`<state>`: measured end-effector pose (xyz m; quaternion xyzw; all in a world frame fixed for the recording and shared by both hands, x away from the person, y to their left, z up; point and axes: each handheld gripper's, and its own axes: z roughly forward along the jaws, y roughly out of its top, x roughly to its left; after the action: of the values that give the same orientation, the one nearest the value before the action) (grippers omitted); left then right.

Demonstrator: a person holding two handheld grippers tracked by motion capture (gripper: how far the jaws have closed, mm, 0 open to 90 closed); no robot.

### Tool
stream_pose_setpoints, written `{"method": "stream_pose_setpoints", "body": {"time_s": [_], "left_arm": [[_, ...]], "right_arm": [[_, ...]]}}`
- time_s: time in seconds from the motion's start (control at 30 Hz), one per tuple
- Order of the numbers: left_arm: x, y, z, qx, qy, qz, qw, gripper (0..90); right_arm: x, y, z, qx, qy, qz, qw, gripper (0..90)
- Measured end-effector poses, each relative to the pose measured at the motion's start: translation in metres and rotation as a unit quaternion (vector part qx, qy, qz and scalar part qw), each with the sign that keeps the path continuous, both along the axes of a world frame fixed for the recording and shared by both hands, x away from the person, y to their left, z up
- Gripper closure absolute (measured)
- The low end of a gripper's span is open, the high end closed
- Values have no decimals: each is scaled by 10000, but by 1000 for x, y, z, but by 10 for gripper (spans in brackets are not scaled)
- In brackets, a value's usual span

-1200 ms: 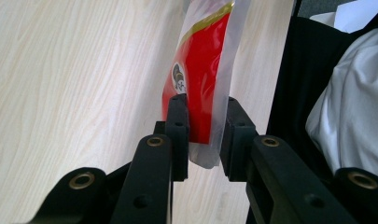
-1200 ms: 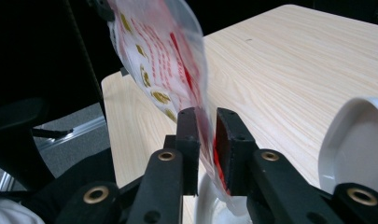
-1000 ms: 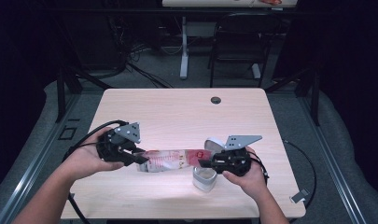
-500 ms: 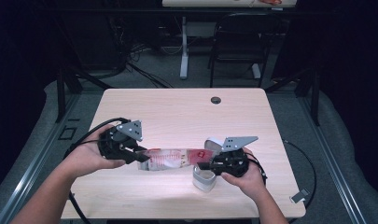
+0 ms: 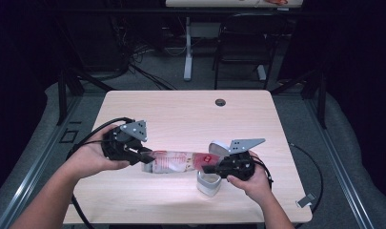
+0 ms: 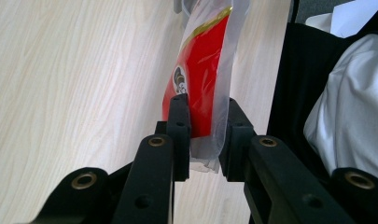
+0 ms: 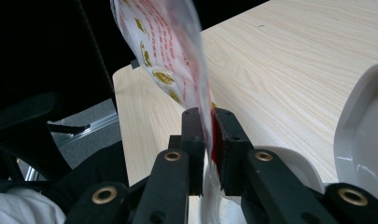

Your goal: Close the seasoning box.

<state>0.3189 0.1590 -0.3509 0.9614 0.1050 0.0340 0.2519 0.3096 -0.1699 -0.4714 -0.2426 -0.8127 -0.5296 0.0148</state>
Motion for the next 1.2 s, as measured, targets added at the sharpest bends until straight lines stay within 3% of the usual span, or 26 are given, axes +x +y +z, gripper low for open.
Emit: {"method": "stream_pose_setpoints", "body": {"time_s": [0.17,0.47,1.2], "left_arm": [[-1,-3,3,-11,-16,13,10000,776],[-1,-8,7,27,-64,-44,10000,777],[2,-14,13,18,-118,-86,9999,782]], "right_arm": [[0,0,0,28,48,-37,10000,832],[-1,0,0,-131,-36,-77,9999,819],[0,-1,-2,-118,-7,-98,9999,823]]}}
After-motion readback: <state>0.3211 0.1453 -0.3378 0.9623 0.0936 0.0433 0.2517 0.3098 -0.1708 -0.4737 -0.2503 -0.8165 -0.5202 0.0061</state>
